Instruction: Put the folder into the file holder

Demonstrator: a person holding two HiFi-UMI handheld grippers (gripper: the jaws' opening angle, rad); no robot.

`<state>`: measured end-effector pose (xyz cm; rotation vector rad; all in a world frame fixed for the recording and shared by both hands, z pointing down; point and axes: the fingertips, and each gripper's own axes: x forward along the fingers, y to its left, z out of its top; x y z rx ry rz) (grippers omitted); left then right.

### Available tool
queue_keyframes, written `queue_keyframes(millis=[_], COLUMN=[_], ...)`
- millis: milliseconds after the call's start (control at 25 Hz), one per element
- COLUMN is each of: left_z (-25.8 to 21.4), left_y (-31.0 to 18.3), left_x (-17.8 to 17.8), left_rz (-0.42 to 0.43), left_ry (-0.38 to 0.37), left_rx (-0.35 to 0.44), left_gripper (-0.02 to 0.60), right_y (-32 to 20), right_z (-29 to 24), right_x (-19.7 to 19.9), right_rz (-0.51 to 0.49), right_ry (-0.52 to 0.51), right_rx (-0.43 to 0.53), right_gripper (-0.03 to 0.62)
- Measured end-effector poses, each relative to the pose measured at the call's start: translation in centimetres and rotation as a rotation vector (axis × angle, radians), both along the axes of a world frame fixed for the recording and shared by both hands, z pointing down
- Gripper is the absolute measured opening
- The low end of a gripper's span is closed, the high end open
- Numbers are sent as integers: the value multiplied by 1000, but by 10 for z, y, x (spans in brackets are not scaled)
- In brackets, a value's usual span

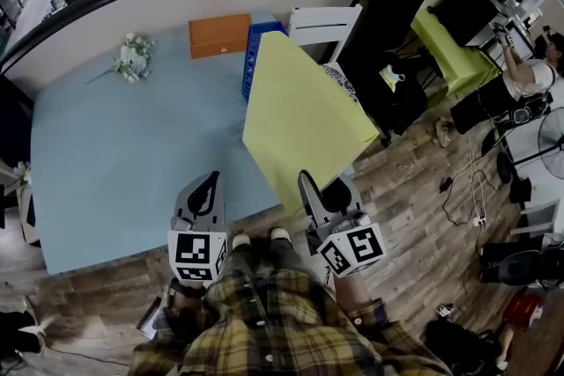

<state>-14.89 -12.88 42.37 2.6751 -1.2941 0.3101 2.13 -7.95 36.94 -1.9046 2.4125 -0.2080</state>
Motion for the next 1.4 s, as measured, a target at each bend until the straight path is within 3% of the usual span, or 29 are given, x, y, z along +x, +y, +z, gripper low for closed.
queue_keyframes(millis=[560, 1400], left_z=[-3, 13], left_y=[5, -25], left_x=[27, 43], left_rz=[42, -18], left_ry=[11, 5], left_rx=[7, -40], left_gripper=[-9, -8], right_y=[6, -73], right_z=[-32, -13], right_x=[46, 55], right_rz=[89, 68], right_ry=[53, 86], right_rx=[70, 79], right_gripper=[170, 170])
